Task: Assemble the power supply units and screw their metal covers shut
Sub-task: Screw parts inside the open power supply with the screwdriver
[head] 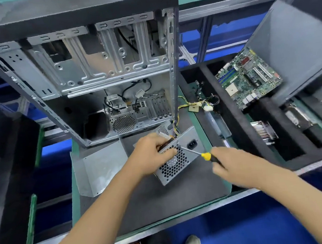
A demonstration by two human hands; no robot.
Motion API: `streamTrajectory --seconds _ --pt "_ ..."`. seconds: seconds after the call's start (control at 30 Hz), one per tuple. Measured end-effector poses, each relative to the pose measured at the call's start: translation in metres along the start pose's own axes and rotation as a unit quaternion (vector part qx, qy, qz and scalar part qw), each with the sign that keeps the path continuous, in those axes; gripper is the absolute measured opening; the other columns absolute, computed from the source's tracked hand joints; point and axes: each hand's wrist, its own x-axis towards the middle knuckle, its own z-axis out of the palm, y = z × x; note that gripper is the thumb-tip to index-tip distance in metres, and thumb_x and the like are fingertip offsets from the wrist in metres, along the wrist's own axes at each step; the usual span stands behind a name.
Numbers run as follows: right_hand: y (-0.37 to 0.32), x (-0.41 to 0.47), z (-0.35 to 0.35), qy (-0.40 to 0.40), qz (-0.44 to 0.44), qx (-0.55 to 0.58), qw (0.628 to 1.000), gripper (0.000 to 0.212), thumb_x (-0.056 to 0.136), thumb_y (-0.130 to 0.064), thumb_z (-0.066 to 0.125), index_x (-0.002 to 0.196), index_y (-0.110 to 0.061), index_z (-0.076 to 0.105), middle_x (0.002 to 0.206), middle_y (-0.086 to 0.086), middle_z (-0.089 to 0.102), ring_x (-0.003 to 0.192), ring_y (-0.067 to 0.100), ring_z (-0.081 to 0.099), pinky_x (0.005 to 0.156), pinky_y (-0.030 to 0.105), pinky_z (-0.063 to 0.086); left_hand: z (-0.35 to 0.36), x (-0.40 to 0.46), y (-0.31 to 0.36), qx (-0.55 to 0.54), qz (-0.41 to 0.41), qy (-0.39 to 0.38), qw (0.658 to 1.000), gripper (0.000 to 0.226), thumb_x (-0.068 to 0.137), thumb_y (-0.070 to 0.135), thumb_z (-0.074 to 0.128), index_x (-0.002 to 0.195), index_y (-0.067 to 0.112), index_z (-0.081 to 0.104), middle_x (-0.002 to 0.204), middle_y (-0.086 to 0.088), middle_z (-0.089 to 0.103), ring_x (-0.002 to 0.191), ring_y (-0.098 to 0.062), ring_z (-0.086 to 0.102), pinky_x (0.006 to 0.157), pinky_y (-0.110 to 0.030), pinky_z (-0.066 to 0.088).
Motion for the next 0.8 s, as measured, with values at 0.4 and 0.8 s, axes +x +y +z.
streamTrajectory --seconds 0.4,0.8 --pt "0.009 0.011 0.135 0.178 -0.037 0.143 0.973 0.033 0.095 -0.040 0.062 0.079 -0.020 0.041 0.079 -0.007 0.043 0.077 0.020 0.040 0.070 0.032 0.033 0.043 -0.045 -0.029 0.196 0.161 0.031 0.967 0.024 0.077 0.013 0.081 0.090 -0.003 0.069 0.080 -0.015 0.055 0.075 -0.035 0.059 0.059 -0.046 0.053" --pt "-0.019 -0.005 0.141 0.260 0.088 0.467 0.841 0.037 0.098 -0.037 0.055 0.069 -0.024 0.037 0.053 -0.013 0.036 0.050 0.008 0.029 0.045 0.017 0.029 0.038 -0.064 -0.020 -0.253 -0.147 0.251 0.923 0.018 0.100 0.021 0.057 0.114 0.023 0.068 0.086 0.006 0.061 0.072 0.002 0.051 0.072 -0.010 0.042"
